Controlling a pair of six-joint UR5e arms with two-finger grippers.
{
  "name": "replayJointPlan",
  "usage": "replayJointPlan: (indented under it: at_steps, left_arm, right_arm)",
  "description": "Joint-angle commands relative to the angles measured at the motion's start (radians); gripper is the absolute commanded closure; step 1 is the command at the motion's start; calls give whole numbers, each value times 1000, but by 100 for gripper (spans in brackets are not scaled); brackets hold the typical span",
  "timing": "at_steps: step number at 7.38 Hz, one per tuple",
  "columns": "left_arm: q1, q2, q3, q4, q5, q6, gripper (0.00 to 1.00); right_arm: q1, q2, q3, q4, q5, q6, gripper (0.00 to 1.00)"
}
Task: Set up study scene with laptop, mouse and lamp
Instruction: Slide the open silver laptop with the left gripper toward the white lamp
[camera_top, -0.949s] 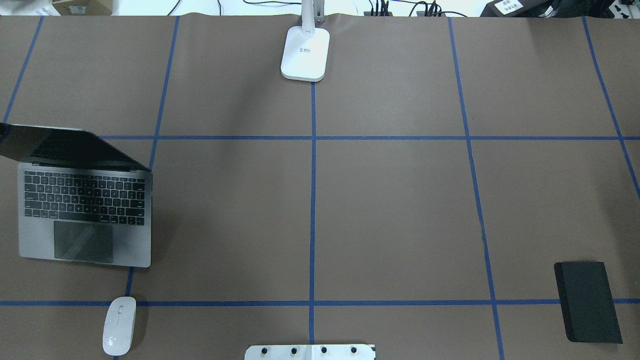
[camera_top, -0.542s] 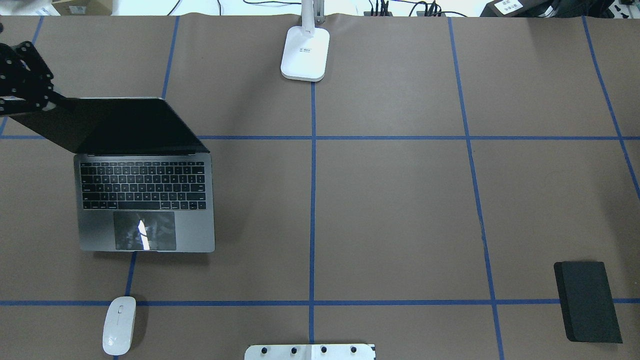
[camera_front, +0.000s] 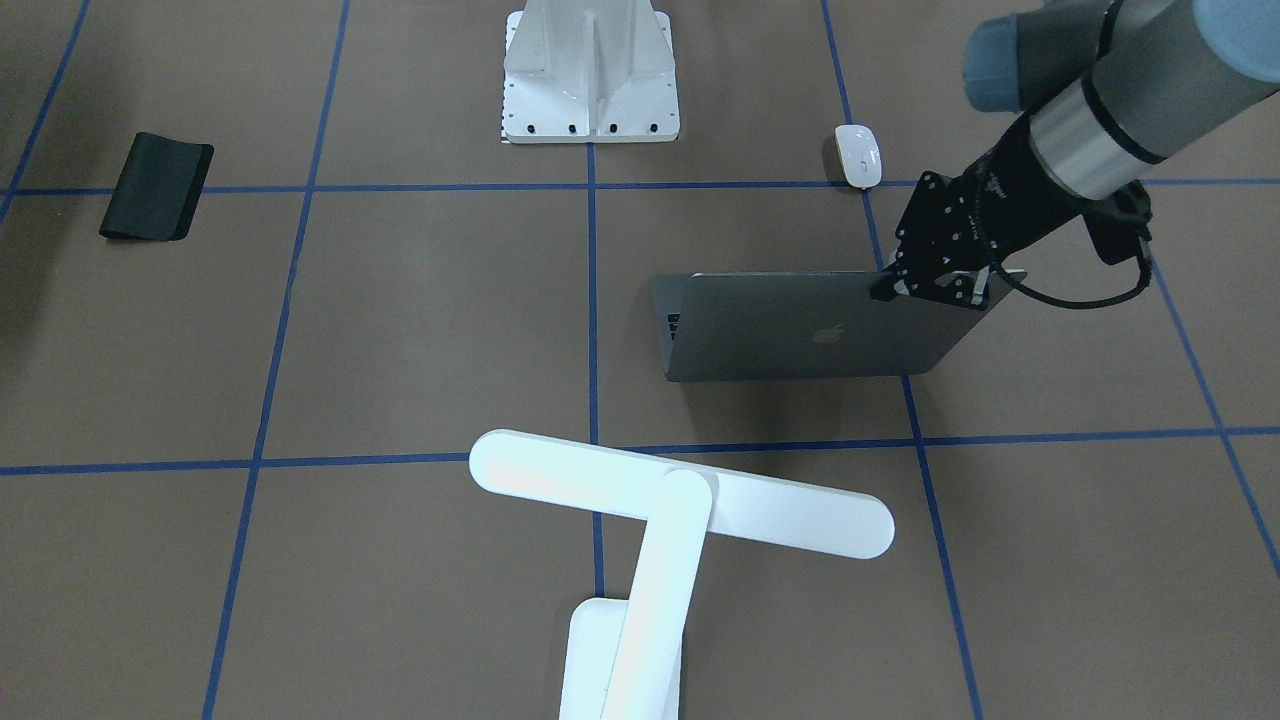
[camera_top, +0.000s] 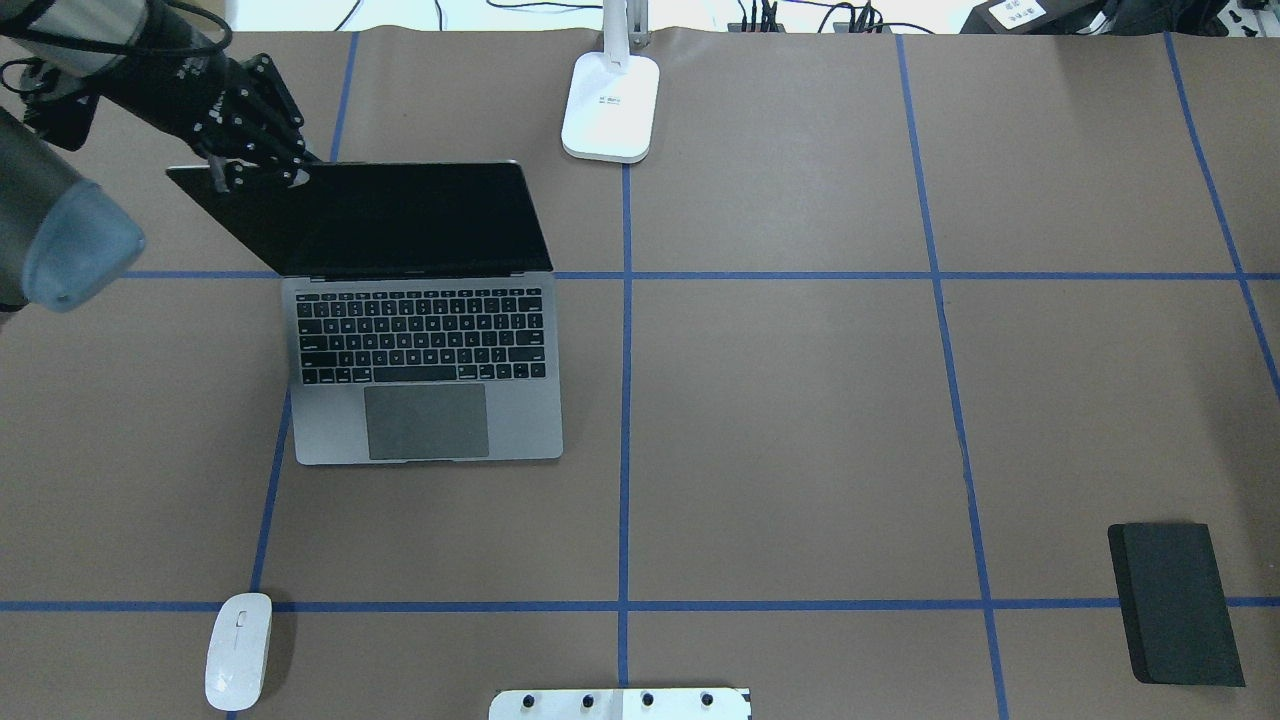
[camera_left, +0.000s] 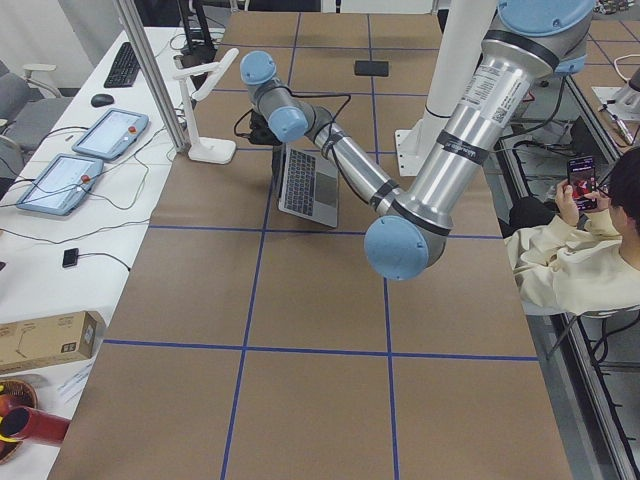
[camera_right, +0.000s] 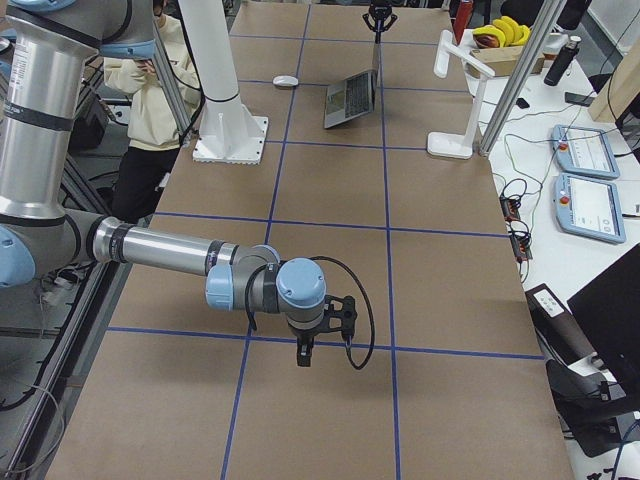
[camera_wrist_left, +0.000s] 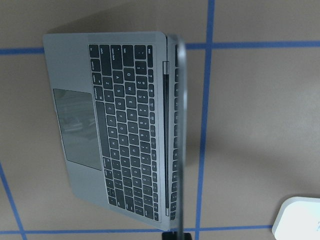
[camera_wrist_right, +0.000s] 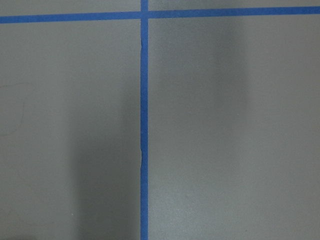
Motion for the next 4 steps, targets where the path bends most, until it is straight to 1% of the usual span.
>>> replayJointPlan:
  at_steps: [1, 2, 3, 4]
  left_arm:
    - [80, -107, 71, -78, 151, -113, 100]
    - [102, -123, 99, -134, 197, -137, 100]
    - [113, -167, 139, -148, 245, -137, 100]
    - [127, -204, 194, -190, 283, -135, 100]
  right_arm:
    - [0, -5, -1, -1, -7, -1, 0]
    - [0, -5, -1, -1, -7, -1, 0]
    - [0, -6, -1, -1, -10, -1, 0]
    - [0, -20, -3, -1, -11, -4, 0]
